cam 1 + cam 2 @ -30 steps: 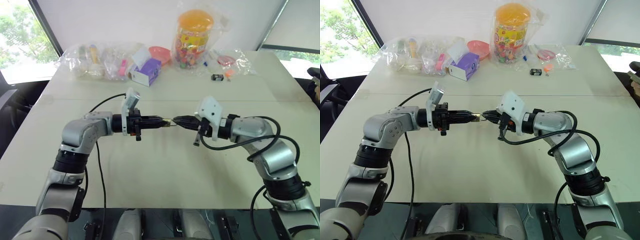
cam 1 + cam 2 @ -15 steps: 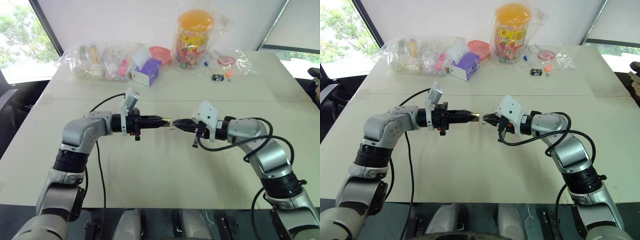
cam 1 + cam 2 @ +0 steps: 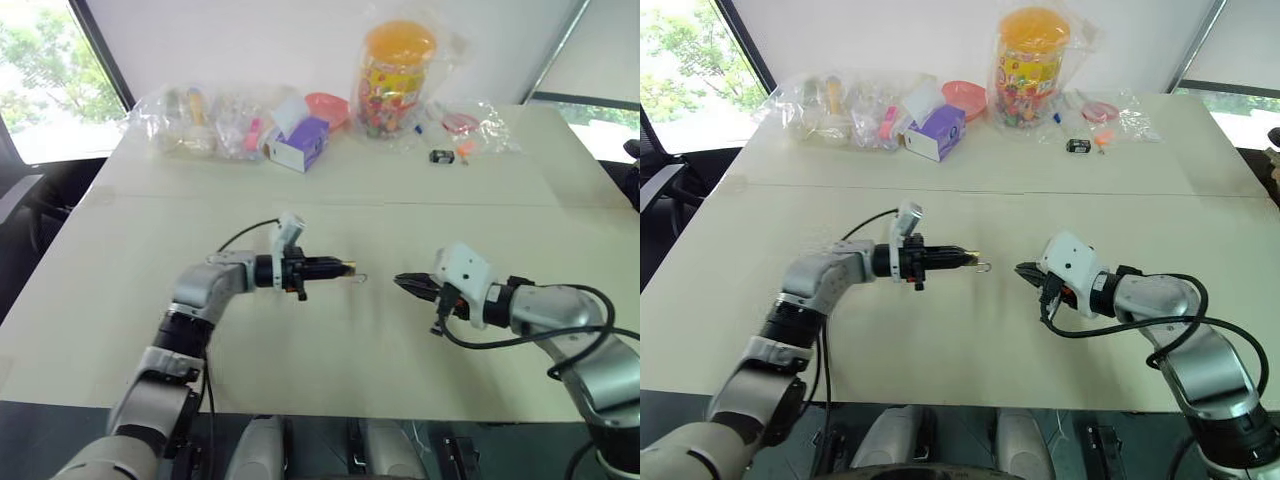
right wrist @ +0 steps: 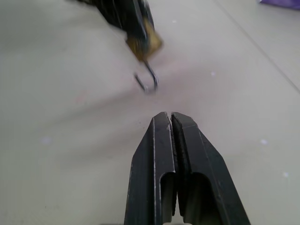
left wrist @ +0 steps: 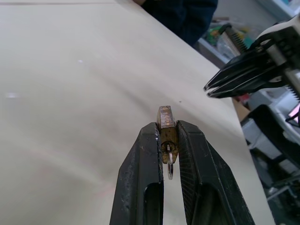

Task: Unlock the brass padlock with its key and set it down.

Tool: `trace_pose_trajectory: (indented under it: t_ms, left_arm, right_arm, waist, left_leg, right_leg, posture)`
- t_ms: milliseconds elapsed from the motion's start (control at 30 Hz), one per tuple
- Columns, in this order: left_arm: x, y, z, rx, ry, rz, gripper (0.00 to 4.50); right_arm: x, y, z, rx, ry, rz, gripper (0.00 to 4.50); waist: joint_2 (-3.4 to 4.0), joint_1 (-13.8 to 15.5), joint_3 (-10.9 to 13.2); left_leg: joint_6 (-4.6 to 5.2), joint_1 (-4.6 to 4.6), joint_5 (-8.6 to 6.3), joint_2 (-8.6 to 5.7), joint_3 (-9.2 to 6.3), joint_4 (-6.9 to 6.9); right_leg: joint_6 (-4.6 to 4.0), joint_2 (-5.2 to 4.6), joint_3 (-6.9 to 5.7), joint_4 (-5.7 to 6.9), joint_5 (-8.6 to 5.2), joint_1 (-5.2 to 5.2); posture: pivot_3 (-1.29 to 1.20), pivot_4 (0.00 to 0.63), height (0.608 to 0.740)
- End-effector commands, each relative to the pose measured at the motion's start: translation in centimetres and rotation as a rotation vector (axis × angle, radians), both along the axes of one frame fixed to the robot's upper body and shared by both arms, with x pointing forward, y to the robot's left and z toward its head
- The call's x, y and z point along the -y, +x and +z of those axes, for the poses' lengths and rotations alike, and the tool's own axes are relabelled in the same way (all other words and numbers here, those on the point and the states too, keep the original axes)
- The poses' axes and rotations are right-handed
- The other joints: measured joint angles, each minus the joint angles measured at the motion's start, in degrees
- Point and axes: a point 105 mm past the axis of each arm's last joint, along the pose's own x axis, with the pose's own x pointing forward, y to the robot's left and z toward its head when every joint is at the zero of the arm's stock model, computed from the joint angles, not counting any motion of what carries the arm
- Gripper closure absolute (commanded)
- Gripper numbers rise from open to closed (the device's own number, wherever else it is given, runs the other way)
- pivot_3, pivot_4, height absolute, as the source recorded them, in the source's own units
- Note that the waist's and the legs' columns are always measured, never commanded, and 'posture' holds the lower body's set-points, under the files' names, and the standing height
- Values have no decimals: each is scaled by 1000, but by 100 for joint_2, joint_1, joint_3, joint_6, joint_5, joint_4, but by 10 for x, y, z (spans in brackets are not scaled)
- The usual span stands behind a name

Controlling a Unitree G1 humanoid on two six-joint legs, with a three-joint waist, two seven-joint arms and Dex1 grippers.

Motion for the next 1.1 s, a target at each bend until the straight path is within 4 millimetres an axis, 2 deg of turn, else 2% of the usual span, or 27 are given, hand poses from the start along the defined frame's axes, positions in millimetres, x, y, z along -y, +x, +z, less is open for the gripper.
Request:
trace_pose_trajectory:
  t_ms: [33, 267, 400, 567, 667, 800, 967, 1100]
  left_arm:
    - [15, 10, 8, 33, -10, 44, 4500]
    - [35, 38, -9, -62, 4, 189, 4500]
    - [35, 40, -23, -109, 40, 199, 2614]
    - [19, 42, -31, -112, 75, 211, 192]
    - [0, 43, -32, -87, 102, 229, 90]
    - [-29, 27, -20, 43, 146, 164, 90]
    - [-44, 8, 0, 166, 159, 118, 90]
    - [-50, 3, 16, 212, 139, 125, 90]
  right_arm:
    - [-5, -5, 14, 64, 28, -29, 4417]
    - [-11, -9, 13, 70, 58, -70, 4417]
    - [-12, -10, 10, 67, 45, -75, 4500]
    - [-12, -10, 7, 65, 31, -77, 4500]
    - [-11, -9, 5, 63, 12, -71, 4500]
    - [-6, -10, 3, 56, -18, -66, 4500]
    - [1, -5, 1, 49, -52, -59, 4500]
    - [3, -2, 2, 60, -73, -47, 4500]
  waist:
    - [0, 9, 0]
    - [-2, 12, 0]
    - [-2, 4, 0]
    - [-3, -4, -3]
    - [-3, -58, -4]
    - [1, -183, -5]
    - [1, -89, -5]
    - [-2, 3, -3]
  left_leg:
    - [0, -1, 0, 0, -2, 0]
    - [1, -1, 0, -4, -2, 0]
    - [1, -1, -1, -5, -2, -1]
    - [1, 8, 0, -4, -3, -1]
    - [1, 16, 0, -2, -3, -1]
    - [1, 16, 0, 9, -5, -9]
    - [-3, 9, 2, 7, -12, -8]
    - [-1, 3, 1, -2, -11, -1]
  right_leg:
    - [0, 1, 0, 0, 0, 0]
    - [0, 2, -2, -3, 0, 1]
    - [1, 3, -3, -3, 0, 0]
    - [1, 4, -4, -3, 0, 10]
    - [0, 6, -4, -1, 0, 15]
    - [-1, 9, 2, 2, -1, 8]
    - [-2, -1, 3, 3, -2, 5]
    - [-1, -13, 2, -6, -1, 9]
  posture:
    - [0, 150, 740]
    - [0, 150, 740]
    - [0, 150, 740]
    - [0, 150, 740]
    - [0, 150, 740]
    - [0, 150, 740]
    - [0, 150, 740]
    - [0, 150, 740]
